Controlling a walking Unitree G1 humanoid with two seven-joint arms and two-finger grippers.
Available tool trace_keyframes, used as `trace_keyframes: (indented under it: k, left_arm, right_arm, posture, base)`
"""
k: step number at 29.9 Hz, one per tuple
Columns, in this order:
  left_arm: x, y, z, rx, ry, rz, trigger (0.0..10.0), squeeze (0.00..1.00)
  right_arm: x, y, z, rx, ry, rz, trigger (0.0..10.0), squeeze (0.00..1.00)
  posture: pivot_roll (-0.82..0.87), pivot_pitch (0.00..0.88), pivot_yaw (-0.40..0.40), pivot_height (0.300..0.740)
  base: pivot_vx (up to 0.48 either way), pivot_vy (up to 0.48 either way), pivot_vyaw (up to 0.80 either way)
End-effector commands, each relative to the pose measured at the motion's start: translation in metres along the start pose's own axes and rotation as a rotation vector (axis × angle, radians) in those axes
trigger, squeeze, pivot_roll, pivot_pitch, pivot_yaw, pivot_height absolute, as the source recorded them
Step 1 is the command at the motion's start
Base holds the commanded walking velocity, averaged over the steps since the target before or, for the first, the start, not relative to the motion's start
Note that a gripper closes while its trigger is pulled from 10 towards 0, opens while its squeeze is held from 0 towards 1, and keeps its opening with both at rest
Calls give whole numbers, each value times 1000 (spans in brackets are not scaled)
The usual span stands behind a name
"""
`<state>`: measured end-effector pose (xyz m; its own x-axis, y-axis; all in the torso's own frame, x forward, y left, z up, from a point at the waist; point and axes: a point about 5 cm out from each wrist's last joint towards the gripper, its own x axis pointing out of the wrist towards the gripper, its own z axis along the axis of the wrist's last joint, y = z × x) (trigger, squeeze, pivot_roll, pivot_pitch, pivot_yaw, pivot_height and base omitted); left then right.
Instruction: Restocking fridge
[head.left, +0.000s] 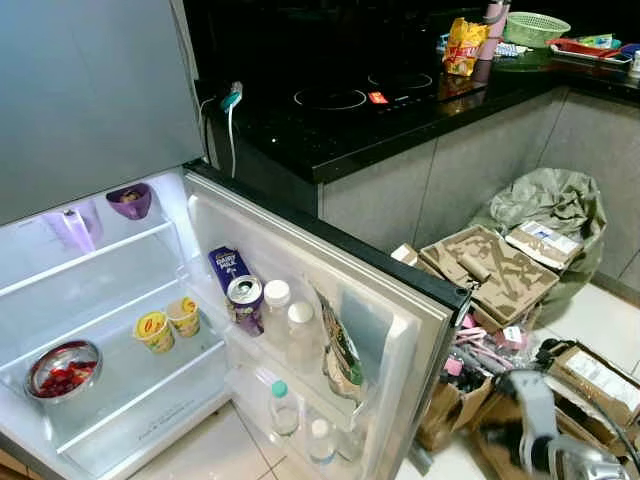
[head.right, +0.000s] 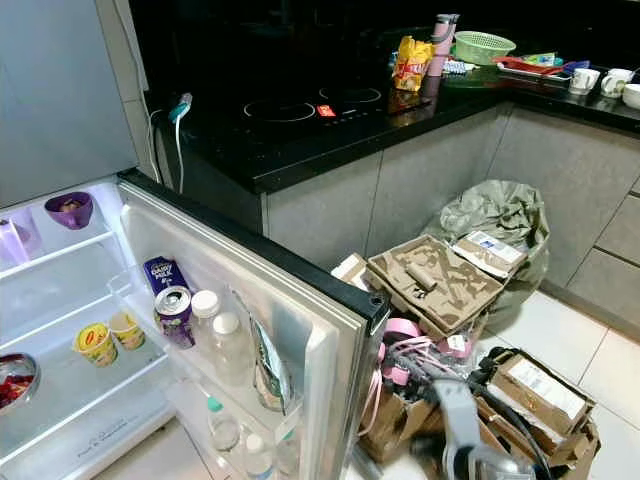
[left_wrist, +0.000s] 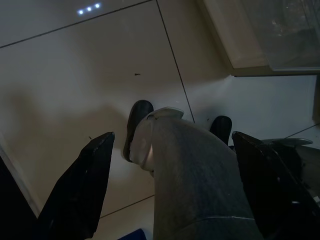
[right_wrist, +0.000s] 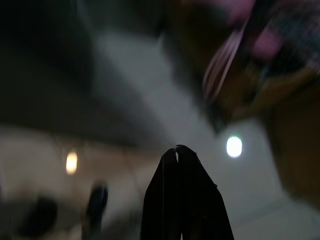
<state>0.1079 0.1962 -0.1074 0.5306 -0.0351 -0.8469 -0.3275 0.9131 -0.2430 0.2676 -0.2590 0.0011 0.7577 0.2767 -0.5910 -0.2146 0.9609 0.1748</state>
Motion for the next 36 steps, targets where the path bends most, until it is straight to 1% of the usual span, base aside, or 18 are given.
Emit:
trace_keyframes:
  k: [1,2,4,7,8,11,16,19,21,23,25,28,29,30,31,32,34,36]
  left_arm:
    - [0,-3,-6,-3,17,-7,10000,0]
    - [0,-3,-6,-3,17,-7,10000,0]
    - [0,-4,-5,-2,16,-8,10000,0]
    - [0,-3,-5,1,16,-8,10000,0]
    - [0,-3,-5,1,15,-7,10000,0]
    - [0,-3,-5,2,17,-6,10000,0]
    - [0,-5,-5,4,18,-11,10000,0]
    - [0,-5,-5,4,17,-12,10000,0]
    - [1,-6,-5,5,15,-15,10000,0]
    - [1,-6,-5,5,15,-15,10000,0]
    - [2,-8,-3,5,9,-19,10000,0]
    - [2,-8,-3,5,9,-19,10000,0]
    - [2,-8,-3,4,7,-21,10000,0]
    - [2,-8,-3,4,7,-21,10000,0]
    - [2,-8,-3,4,7,-21,10000,0]
    - [2,-9,-3,4,7,-21,10000,0]
    - [2,-9,-3,4,8,-22,10000,0]
    - [2,-9,-4,4,10,-22,10000,0]
  right_arm:
    - [2,0,13,39,-117,-41,10000,0]
    - [2,0,13,39,-117,-41,10000,0]
    - [4,2,24,53,-186,-37,10000,0]
    - [8,7,31,24,-210,-24,10000,0]
    - [12,16,35,13,-235,31,10000,0]
    - [14,24,37,16,-245,90,10000,0]
    - [22,67,42,-24,-276,481,10000,0]
    - [22,72,42,-33,-273,531,10000,0]
    - [22,83,43,-59,-260,635,10000,0]
    - [22,83,43,-59,-260,635,10000,0]
    - [20,99,42,-101,-228,788,10000,0]
    - [20,99,42,-101,-228,788,10000,0]
    - [17,107,40,-122,-205,881,10000,0]
    - [17,107,40,-122,-205,881,10000,0]
    - [12,117,36,-136,-177,993,10000,0]
    - [9,122,33,-144,-165,1047,10000,0]
    - [12,120,32,-125,-175,1001,10000,0]
    - [21,108,32,-100,-210,818,10000,0]
  posture:
    - [-144,0,-28,740]
    - [-144,0,-28,740]
    - [-141,0,-26,740]
    - [-141,0,-26,740]
    - [-143,0,-29,740]
    - [-143,0,-29,740]
    - [-144,0,-30,740]
    - [-144,0,-30,740]
    - [-147,0,-31,740]
    - [-147,0,-31,740]
    - [-147,0,-31,740]
    - [-147,0,-31,740]
    - [-147,0,-31,740]
    - [-147,0,-31,740]
    - [-147,0,-31,740]
    - [-147,0,-31,740]
    - [-147,0,-31,740]
    - [-147,0,-31,740]
  base:
    - [0,0,0]
    - [0,0,0]
    - [0,0,0]
    - [0,0,0]
    - [0,0,0]
    - [0,0,0]
    - [0,0,0]
    - [0,0,0]
    - [0,0,0]
    - [0,0,0]
    - [0,0,0]
    - [0,0,0]
    - [0,0,0]
    - [0,0,0]
    - [0,0,0]
    - [0,0,0]
    - [0,0,0]
    - [0,0,0]
